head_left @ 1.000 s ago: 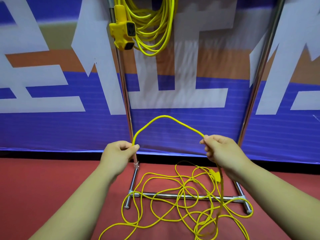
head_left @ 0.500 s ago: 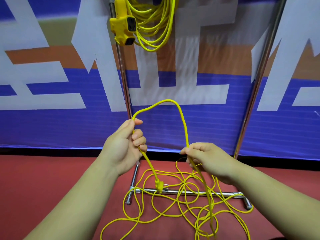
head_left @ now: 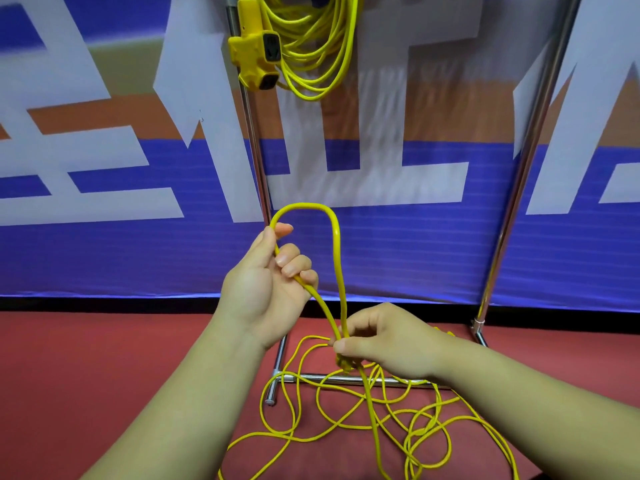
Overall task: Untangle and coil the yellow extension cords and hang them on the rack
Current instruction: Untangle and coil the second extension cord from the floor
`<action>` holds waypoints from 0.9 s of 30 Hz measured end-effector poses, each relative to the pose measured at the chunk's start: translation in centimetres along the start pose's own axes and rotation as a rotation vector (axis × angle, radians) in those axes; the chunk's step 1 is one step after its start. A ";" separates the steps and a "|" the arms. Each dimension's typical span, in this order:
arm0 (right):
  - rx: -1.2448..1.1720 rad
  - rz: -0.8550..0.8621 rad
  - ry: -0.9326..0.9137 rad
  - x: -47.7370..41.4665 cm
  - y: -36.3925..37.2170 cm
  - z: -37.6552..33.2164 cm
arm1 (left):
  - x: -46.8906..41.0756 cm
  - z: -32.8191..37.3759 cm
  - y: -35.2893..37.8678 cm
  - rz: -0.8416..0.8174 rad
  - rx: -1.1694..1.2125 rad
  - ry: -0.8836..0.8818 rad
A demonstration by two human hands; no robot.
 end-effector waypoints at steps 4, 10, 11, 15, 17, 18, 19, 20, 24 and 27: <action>-0.061 0.003 -0.001 -0.1 -0.2 -0.4 | 0.0 0.5 -0.5 0.018 -0.094 0.033; -0.317 0.067 0.054 -0.2 -1.3 -0.3 | 0.5 -2.4 -1.4 -0.116 -0.787 -0.024; -0.370 0.080 0.065 -0.1 -1.5 -0.2 | 0.5 -2.6 -1.5 -0.104 -0.853 -0.013; -0.438 0.237 0.165 0.0 -3.1 1.2 | -0.3 -1.2 -1.9 0.046 -0.639 0.058; -0.462 0.315 0.241 0.3 -3.7 2.1 | -0.6 -0.1 -2.6 0.116 -0.524 0.095; -0.446 0.347 0.264 0.5 -4.1 2.5 | -0.8 0.3 -3.1 0.139 -0.493 0.104; -0.410 0.381 0.274 0.6 -4.6 2.8 | -1.0 0.6 -3.5 0.159 -0.469 0.103; -0.365 0.419 0.272 0.6 -5.2 3.1 | -1.1 0.8 -3.8 0.174 -0.449 0.096; -0.280 0.648 0.234 0.7 -7.8 3.7 | -1.5 0.7 -5.0 0.205 -0.374 0.051; -0.201 0.786 0.176 1.4 -9.1 3.0 | -1.7 0.2 -5.6 0.213 -0.369 0.028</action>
Point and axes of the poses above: each hand's wrist, its own x-axis away from the middle knuckle, its own y-axis out of the palm, z = x × y, the point moved 7 cm from there along -x, towards the middle knuckle, and after that the axes turned 1 degree about z, right-handed, at the moved point
